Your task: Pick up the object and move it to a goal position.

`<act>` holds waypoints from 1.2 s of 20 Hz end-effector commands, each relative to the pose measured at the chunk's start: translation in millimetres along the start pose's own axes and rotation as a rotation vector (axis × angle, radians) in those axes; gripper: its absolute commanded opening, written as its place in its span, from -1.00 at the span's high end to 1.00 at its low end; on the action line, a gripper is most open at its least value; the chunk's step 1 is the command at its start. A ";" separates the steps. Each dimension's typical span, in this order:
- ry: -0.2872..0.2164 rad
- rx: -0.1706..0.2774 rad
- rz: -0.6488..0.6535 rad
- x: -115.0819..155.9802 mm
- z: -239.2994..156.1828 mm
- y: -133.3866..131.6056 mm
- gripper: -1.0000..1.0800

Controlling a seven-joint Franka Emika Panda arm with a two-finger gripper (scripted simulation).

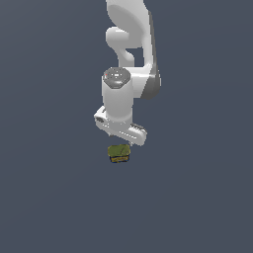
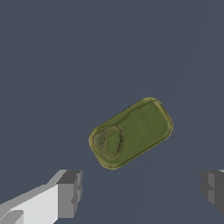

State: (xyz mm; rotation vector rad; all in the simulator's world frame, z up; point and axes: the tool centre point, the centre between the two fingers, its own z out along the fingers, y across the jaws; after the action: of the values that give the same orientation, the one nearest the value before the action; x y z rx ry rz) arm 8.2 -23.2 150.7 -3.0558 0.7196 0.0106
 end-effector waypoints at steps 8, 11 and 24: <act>-0.002 0.003 0.271 5.3 11.9 0.3 -0.92; -0.002 0.003 0.356 6.9 15.5 0.5 -0.92; 0.000 0.003 0.724 14.3 30.8 1.5 -0.92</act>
State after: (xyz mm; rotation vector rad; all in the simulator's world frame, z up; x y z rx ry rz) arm 19.3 -30.3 121.5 -2.6407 1.6969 0.0109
